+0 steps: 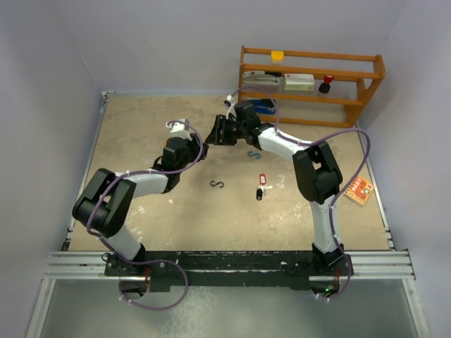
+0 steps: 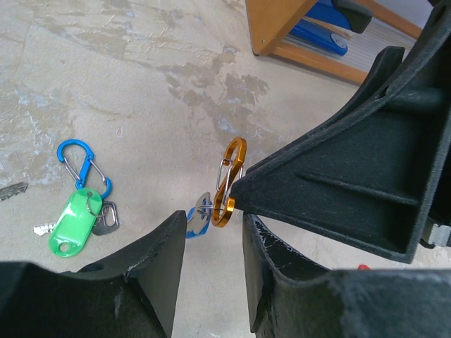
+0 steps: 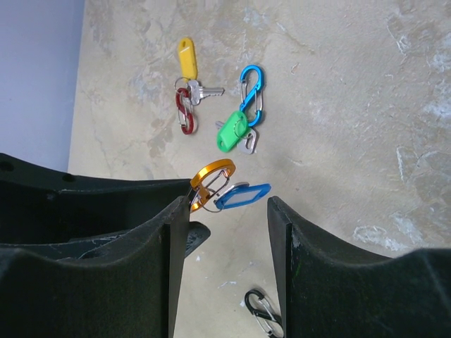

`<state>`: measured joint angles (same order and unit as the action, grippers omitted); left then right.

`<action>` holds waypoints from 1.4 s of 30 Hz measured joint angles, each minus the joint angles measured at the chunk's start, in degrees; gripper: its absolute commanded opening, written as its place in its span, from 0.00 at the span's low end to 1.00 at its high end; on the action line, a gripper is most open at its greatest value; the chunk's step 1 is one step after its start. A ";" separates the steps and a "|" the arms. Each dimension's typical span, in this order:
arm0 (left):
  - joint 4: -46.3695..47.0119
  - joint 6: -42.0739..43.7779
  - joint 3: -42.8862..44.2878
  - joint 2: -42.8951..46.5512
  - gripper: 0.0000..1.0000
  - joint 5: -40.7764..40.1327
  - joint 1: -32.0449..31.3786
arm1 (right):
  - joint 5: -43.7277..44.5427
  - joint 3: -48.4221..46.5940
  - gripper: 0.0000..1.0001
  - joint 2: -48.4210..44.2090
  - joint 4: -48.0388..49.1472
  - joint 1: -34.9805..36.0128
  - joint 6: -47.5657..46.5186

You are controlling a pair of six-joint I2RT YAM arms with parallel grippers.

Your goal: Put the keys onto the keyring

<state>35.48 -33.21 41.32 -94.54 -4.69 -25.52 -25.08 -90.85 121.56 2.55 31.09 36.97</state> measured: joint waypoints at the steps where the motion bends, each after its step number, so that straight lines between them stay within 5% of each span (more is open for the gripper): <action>1: 0.00 0.04 0.00 0.22 0.36 0.00 0.00 | 0.00 0.00 0.52 0.00 0.17 -0.02 0.00; 32: 0.98 2.38 -0.04 0.79 0.26 0.00 0.00 | 0.00 0.52 0.52 0.00 1.70 -0.04 0.09; 42: 2.86 2.73 -0.04 0.26 0.07 0.00 -0.04 | 0.04 1.64 0.52 0.00 2.45 -0.48 0.20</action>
<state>38.35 -30.48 41.28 -94.28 -4.69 -25.56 -25.04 -89.21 121.56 4.99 30.61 37.17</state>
